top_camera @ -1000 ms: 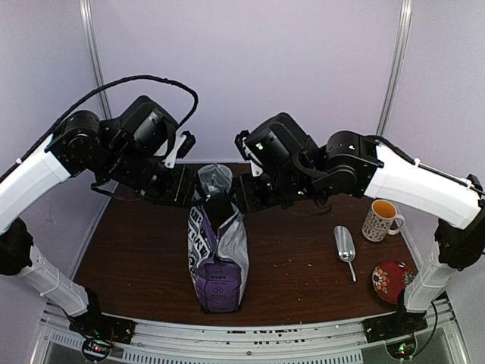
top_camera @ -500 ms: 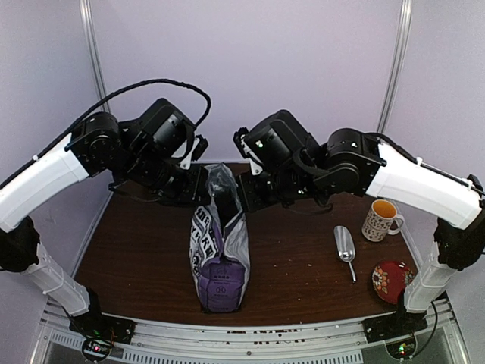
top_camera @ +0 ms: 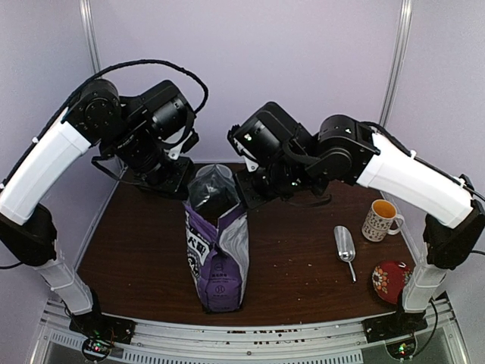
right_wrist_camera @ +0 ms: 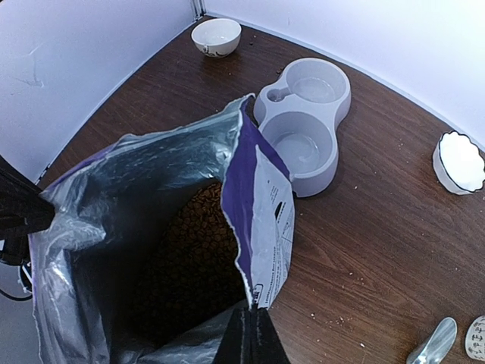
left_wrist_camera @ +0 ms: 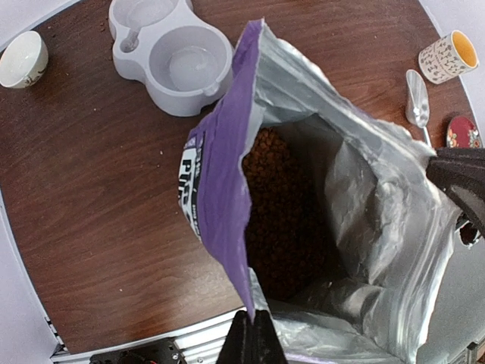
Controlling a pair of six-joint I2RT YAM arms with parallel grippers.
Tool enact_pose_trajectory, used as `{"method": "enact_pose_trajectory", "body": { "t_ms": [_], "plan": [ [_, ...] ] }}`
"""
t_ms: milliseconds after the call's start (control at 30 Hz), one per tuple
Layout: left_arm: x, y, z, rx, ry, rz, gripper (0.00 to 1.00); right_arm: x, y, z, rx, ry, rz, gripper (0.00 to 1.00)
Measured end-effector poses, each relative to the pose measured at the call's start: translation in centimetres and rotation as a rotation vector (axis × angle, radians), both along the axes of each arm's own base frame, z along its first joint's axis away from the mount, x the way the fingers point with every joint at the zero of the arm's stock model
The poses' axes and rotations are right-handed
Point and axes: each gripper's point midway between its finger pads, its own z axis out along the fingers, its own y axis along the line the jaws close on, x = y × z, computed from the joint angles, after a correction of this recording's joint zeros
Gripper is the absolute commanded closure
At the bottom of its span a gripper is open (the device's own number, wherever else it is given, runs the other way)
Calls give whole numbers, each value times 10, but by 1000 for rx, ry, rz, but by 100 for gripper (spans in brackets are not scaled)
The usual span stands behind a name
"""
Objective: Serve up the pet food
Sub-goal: Adjust the pet food bag at the corner of the board.
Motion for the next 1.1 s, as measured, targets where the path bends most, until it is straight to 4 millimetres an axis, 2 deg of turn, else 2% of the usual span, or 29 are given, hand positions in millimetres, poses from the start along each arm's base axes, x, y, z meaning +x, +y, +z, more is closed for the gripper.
{"method": "enact_pose_trajectory", "body": {
  "t_ms": [167, 300, 333, 367, 500, 600, 733, 900, 1100],
  "plan": [
    [-1, 12, -1, 5, 23, -8, 100, 0, 0, -1, -2, 0, 2, 100],
    [-4, 34, -3, 8, 34, 4, 100, -4, 6, 0, 10, 7, 18, 100],
    [-5, 37, -3, 9, 35, 4, 96, -4, 7, 0, 15, 8, 22, 100],
    [-7, 40, -3, 10, 35, 2, 90, -5, 8, 0, 20, 10, 26, 98],
    [-9, 46, 0, 6, 18, -8, 68, -5, 15, 0, 49, 12, 37, 77],
    [-11, 51, 7, -11, -6, -16, 54, -3, 20, 9, 83, -6, 48, 63],
    [-12, 55, 14, -29, -30, -20, 45, -2, 23, 17, 117, -20, 53, 52],
    [-2, 47, 20, -68, -59, -12, 36, 0, 23, 26, 142, -44, 59, 42],
    [10, 34, 22, -101, -77, -4, 35, 2, 7, 40, 175, -74, 50, 35]
  ]
}}
